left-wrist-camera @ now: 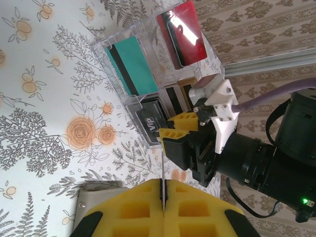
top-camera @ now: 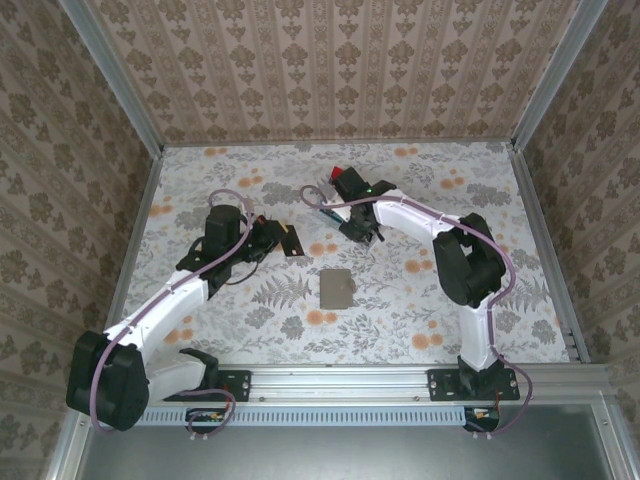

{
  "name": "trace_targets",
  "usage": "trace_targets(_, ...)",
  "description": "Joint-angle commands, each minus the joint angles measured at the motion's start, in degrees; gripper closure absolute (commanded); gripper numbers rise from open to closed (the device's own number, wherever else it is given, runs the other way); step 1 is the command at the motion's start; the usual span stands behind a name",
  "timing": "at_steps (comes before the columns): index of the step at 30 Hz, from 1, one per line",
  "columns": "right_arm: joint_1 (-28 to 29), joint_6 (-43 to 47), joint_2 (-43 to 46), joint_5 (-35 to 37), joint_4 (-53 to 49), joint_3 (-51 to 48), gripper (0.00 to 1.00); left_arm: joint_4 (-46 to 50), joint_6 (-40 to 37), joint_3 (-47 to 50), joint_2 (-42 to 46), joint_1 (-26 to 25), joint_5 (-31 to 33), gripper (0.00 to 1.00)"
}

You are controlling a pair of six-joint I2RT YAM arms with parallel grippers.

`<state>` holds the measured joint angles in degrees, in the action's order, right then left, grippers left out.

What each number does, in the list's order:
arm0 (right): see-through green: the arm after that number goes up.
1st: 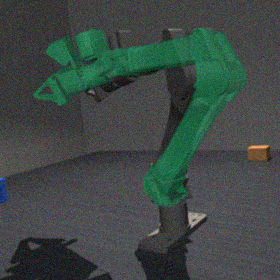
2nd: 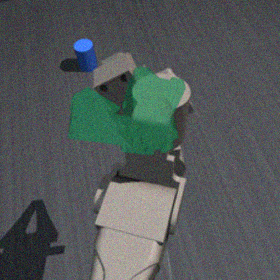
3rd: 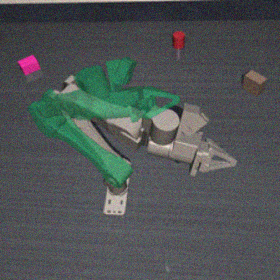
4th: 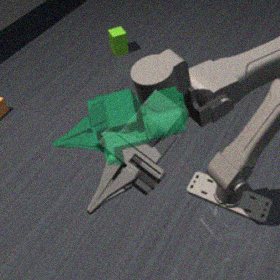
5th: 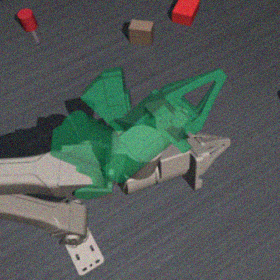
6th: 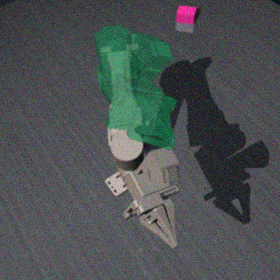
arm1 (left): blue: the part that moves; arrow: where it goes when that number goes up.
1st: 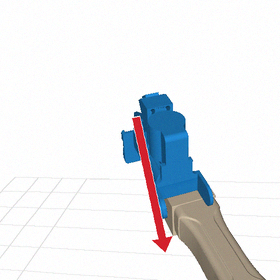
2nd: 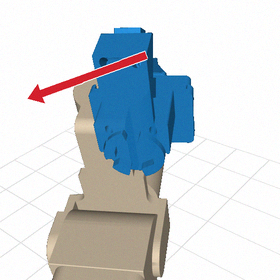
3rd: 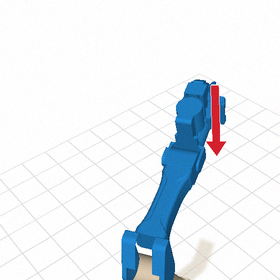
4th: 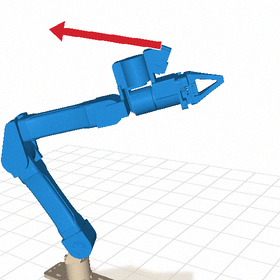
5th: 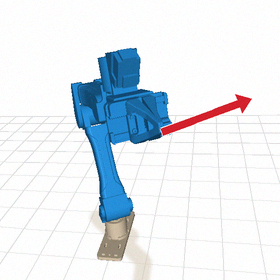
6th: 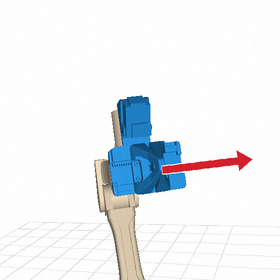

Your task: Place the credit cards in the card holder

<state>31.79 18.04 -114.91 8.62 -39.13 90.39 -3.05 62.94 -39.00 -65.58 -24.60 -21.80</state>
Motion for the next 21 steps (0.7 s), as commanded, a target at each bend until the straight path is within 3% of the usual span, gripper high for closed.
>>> trace_targets(1, 0.2, -4.4, 7.8, -1.0, -0.6, -0.1, 0.73, -2.9, -0.9, -0.2, -0.9, 0.3, -2.1, 1.00)
trace_targets(6, -0.1, -17.5, 18.1, -8.6, 2.4, -5.2, 0.73, -7.4, -1.9, -1.5, -3.3, -0.8, -5.3, 1.00)
trace_targets(9, -2.2, -32.2, 23.9, -21.5, 7.7, -10.7, 0.72, -10.3, -2.4, -3.0, -5.4, -1.2, -7.7, 1.00)
trace_targets(13, -5.1, -55.8, 27.5, -41.0, 23.5, -20.0, 0.62, -15.0, -1.4, -4.1, -7.7, -3.3, -10.2, 1.00)
trace_targets(17, -5.0, -66.4, 26.9, -48.0, 32.7, -23.4, 0.62, -19.3, 1.1, -4.6, -9.4, -3.7, -12.2, 1.00)
trace_targets(21, -4.9, -68.9, 25.5, -52.0, 35.8, -23.5, 0.62, -22.0, 3.3, -5.4, -10.3, -4.0, -13.2, 0.99)
